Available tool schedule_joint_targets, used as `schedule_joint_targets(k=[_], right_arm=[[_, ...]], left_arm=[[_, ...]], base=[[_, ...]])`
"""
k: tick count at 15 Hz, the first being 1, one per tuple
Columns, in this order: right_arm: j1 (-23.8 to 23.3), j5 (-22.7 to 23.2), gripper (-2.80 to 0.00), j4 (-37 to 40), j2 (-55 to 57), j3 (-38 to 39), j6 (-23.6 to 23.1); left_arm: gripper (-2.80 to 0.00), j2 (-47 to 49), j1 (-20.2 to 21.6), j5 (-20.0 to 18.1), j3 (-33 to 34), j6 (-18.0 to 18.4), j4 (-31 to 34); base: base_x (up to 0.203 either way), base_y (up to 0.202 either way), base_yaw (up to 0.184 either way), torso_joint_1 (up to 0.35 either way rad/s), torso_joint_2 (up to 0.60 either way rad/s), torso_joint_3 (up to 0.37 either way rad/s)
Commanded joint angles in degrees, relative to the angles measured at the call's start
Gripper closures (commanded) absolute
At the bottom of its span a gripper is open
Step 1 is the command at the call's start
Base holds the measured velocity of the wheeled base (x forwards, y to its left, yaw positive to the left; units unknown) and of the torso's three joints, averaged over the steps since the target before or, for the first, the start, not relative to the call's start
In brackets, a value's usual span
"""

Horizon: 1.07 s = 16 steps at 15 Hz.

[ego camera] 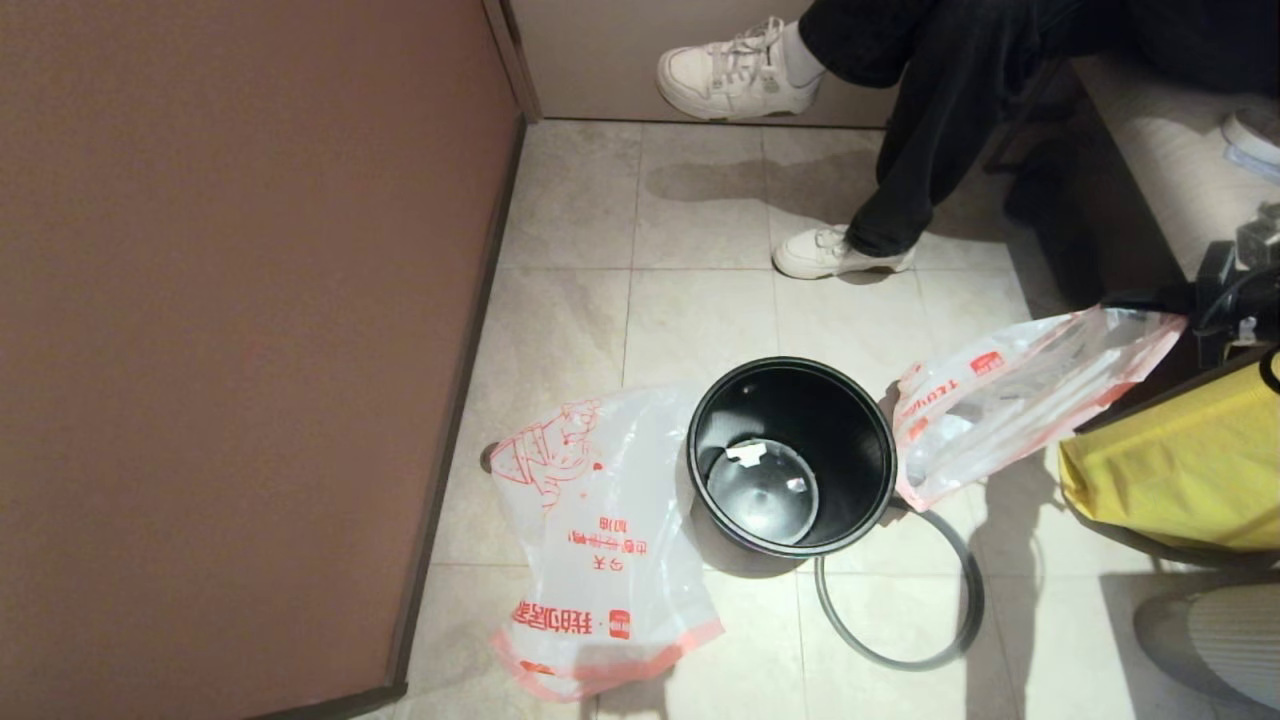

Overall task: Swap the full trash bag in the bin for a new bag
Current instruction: Place the trash bag on the floor

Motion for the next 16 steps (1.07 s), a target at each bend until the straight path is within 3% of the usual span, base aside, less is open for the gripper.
schedule_joint_targets(k=[1, 7, 8, 13, 16], right_arm=[[-0.9, 0.1, 0.00, 0.1, 6.8, -0.1, -1.5], [-1.9, -2.0, 0.00, 0.3, 9.0, 0.1, -3.2], [-1.9, -2.6, -2.80, 0.6, 9.2, 0.4, -3.7], [-2.1, -3.1, -2.80, 1.1, 4.4, 8.0, -5.0], [-2.4, -8.1, -2.80, 9.3, 0.4, 12.2, -11.2]], left_arm=[[0.00, 0.1, 0.0, 0.0, 0.0, 0.0, 0.0], [0.00, 0.1, 0.0, 0.0, 0.0, 0.0, 0.0], [0.00, 0.1, 0.0, 0.0, 0.0, 0.0, 0.0], [0.00, 0.1, 0.0, 0.0, 0.0, 0.0, 0.0], [0.00, 0.1, 0.0, 0.0, 0.0, 0.0, 0.0]], base=[[0.000, 0.000, 0.000, 0.000, 0.00, 0.000], [0.000, 0.000, 0.000, 0.000, 0.00, 0.000], [0.000, 0.000, 0.000, 0.000, 0.00, 0.000], [0.000, 0.000, 0.000, 0.000, 0.00, 0.000], [0.000, 0.000, 0.000, 0.000, 0.00, 0.000]])
